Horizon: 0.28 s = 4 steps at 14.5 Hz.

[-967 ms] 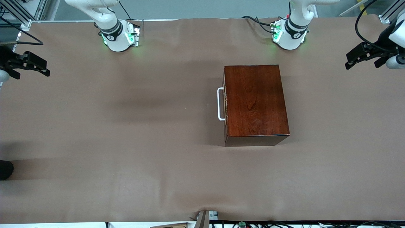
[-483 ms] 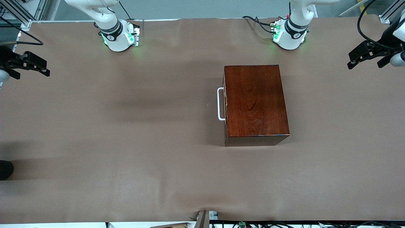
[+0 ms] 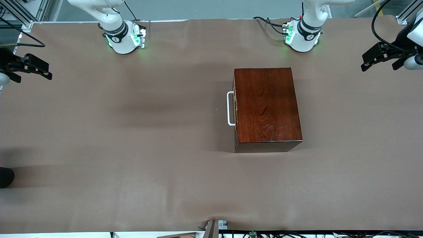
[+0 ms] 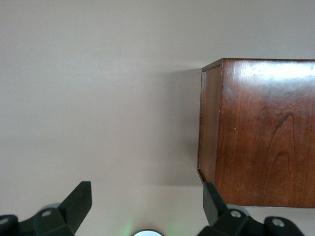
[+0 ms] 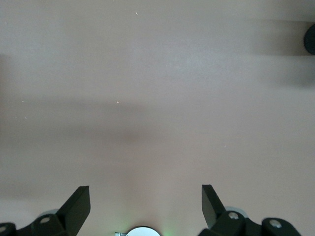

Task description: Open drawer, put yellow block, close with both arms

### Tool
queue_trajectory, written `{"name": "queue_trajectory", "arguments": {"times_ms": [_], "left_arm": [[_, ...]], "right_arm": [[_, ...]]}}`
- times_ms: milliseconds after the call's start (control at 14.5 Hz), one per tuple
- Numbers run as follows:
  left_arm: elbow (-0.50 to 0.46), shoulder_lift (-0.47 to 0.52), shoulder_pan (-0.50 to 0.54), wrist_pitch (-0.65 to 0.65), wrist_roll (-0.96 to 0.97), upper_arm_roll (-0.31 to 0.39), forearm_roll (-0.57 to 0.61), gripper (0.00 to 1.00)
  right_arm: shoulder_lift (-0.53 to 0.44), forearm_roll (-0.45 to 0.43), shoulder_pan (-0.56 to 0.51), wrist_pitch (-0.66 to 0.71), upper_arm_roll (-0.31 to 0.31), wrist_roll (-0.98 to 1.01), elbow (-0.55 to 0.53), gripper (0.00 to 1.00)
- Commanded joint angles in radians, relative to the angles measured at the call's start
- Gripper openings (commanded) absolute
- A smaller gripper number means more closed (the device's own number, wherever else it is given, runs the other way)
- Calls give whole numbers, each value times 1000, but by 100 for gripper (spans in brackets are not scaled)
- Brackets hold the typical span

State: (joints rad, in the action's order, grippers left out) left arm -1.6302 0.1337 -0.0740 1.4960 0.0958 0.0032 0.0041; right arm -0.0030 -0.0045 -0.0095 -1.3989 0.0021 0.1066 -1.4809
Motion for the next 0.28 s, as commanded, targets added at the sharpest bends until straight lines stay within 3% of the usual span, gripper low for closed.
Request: {"name": "queue_trajectory", "arguments": {"times_ms": [0, 207], "left_arm": [[19, -8, 11, -28, -25, -14, -3, 100], [19, -8, 16, -48, -27, -15, -1, 100]], "right_arm": [[5, -12, -7, 9, 7, -1, 16, 100], [5, -12, -7, 8, 7, -1, 16, 100]]}}
